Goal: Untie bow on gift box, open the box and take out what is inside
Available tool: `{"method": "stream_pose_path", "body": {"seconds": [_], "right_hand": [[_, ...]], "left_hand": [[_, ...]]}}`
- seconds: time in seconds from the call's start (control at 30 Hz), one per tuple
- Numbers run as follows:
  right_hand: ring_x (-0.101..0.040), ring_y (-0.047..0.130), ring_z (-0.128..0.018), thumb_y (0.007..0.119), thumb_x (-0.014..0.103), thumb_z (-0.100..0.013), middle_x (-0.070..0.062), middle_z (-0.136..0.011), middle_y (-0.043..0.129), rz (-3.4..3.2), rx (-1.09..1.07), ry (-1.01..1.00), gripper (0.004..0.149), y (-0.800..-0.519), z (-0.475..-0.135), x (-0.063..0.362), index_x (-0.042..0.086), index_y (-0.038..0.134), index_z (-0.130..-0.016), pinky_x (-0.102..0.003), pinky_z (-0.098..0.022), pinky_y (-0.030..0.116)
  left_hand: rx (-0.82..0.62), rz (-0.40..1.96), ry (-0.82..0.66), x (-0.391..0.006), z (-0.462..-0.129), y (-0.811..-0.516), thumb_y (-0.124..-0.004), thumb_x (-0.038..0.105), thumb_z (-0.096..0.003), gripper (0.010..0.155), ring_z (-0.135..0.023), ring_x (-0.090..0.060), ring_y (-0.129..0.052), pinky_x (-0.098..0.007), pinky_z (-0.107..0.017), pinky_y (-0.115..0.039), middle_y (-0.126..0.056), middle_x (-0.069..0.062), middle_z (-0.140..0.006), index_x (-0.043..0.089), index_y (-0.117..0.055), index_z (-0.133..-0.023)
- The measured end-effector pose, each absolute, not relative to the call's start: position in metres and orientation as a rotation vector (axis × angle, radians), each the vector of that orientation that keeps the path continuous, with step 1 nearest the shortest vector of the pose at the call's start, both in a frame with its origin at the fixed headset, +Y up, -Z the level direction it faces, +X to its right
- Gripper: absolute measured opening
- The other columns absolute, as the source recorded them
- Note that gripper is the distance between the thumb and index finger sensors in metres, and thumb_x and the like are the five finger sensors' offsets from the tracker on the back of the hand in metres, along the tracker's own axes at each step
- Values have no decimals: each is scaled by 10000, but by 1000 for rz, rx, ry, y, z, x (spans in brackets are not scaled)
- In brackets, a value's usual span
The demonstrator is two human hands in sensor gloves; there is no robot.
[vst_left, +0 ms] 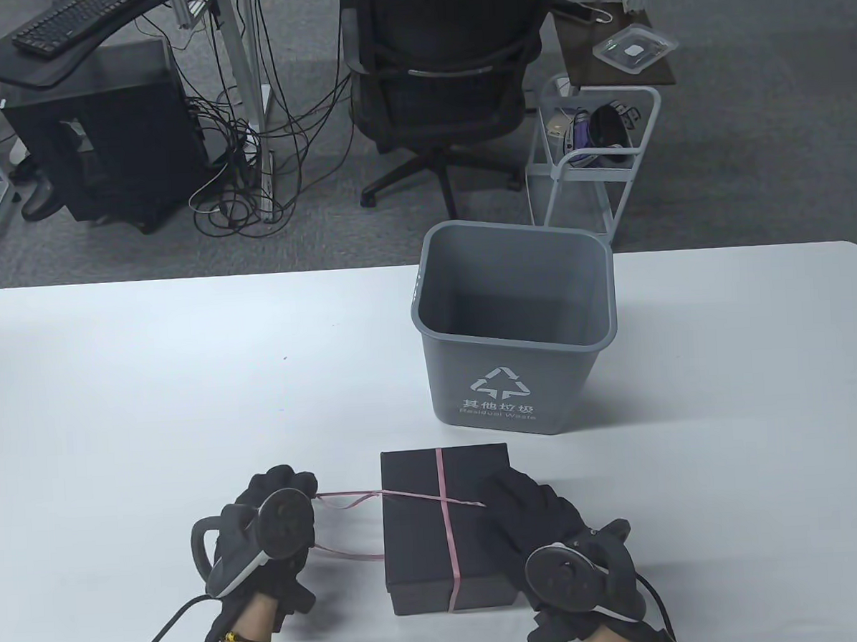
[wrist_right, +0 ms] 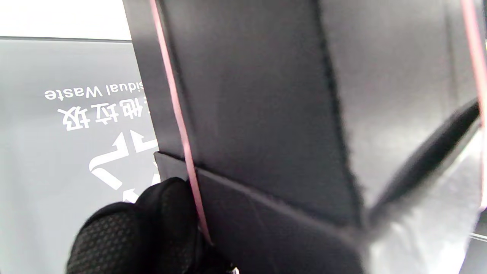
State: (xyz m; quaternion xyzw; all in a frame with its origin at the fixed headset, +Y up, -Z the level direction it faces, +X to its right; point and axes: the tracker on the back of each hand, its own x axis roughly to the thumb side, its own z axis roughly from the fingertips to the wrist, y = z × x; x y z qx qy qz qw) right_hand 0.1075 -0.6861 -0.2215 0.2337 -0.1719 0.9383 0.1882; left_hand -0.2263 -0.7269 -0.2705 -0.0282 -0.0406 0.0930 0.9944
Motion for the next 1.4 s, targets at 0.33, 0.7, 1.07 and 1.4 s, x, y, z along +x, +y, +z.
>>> {"method": "stream_pose_path", "body": {"seconds": [0.33,0.7,1.07,1.4], "right_hand": [[-387,896,-689,665,522,-553,-136,-1023,706,2638,662,-484,529,-686,-221,108,198,756,-961,-460,-514,794],[-395,890,-699,669,525,-550,-141,-1029,700,2637,682,-452,539,-685,-222,109,197,751,-969,-467,-521,788],[-477,581,-978,750,553,-515,-187,-1137,568,2838,844,-313,720,-633,-208,58,186,551,-1101,-601,-702,530],[-365,843,-831,735,434,-529,-88,-937,871,2789,853,-692,394,-617,-208,48,236,862,-845,-525,-644,681]], "left_hand": [[-145,480,-323,-206,-267,-730,-809,424,-541,702,-1023,-468,-593,-644,-689,-598,-483,-181,-1167,191,-507,-1130],[68,714,-439,-199,-256,-711,-716,395,-579,424,-889,-396,-825,-584,-630,-721,-757,-111,-1044,180,-802,-934],[534,501,-578,-169,-216,-669,-732,421,-565,418,-859,-378,-853,-571,-613,-744,-781,-96,-1017,182,-818,-896],[581,343,-588,-163,-212,-668,-740,423,-562,418,-861,-376,-848,-569,-614,-744,-775,-95,-1018,180,-813,-894]]}}
